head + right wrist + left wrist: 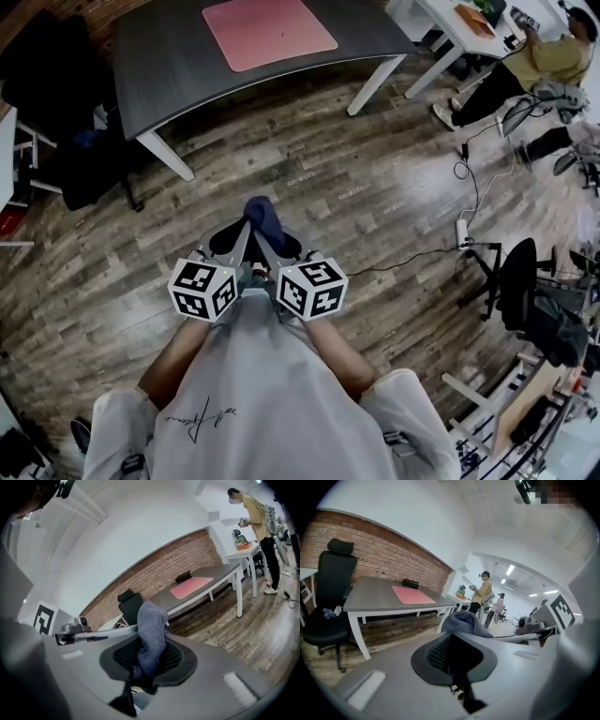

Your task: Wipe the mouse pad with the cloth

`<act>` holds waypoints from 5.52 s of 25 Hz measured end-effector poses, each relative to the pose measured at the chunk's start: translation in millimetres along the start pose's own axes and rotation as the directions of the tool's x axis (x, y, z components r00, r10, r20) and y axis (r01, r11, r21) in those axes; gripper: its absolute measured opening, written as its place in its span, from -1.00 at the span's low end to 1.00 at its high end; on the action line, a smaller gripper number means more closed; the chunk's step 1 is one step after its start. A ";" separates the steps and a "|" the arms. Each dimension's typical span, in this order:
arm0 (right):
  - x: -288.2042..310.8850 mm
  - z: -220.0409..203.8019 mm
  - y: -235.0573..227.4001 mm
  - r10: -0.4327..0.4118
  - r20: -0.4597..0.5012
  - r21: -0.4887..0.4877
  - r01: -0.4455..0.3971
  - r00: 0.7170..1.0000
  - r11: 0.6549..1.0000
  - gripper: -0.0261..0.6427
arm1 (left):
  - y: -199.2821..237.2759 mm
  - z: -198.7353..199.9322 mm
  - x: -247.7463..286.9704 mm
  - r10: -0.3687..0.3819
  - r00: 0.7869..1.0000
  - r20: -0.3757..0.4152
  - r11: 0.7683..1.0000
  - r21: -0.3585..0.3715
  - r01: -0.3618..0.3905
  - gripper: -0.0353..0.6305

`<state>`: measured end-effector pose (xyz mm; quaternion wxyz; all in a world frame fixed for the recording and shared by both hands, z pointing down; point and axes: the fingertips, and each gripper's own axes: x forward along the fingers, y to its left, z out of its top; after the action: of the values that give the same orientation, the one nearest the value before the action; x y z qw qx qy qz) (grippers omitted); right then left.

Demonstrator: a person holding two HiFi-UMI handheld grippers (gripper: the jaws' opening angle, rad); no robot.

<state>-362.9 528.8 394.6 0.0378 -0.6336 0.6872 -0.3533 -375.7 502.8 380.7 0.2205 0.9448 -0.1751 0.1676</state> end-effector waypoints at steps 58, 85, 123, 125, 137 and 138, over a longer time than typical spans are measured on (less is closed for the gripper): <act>239.8 238.1 -124.6 -0.138 0.048 -0.069 0.141 0.989 0.988 -0.63 | 202.3 220.5 231.6 -0.102 0.995 0.013 0.995 0.017 0.102 -0.84; 297.9 360.4 -254.1 -0.084 0.062 -0.028 0.085 0.995 0.996 -0.63 | 215.0 289.4 388.8 -0.055 0.998 -0.018 0.998 0.029 0.055 -0.85; 368.4 435.4 -441.2 -0.021 -0.150 -0.052 0.013 0.988 0.999 -0.63 | 258.6 319.8 526.3 0.213 0.977 -0.002 0.968 -0.137 -0.211 -0.85; 370.6 432.9 -447.8 -0.038 -0.160 -0.062 0.029 0.986 0.998 -0.63 | 262.5 315.6 527.4 0.213 0.977 -0.002 0.965 -0.153 -0.211 -0.85; 377.3 415.1 -483.8 -0.137 -0.206 -0.106 0.117 0.969 0.988 -0.62 | 260.6 303.3 534.9 0.171 0.985 -0.030 0.969 -0.177 -0.174 -0.85; 378.2 414.1 -486.4 -0.143 -0.208 -0.113 0.121 0.968 0.986 -0.62 | 261.2 301.5 534.9 0.169 0.985 -0.036 0.969 -0.178 -0.173 -0.85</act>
<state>181.2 33.7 494.3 -0.0918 -0.6372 0.6601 -0.3870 62.8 2.3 429.6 0.2918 0.9006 -0.2680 0.1790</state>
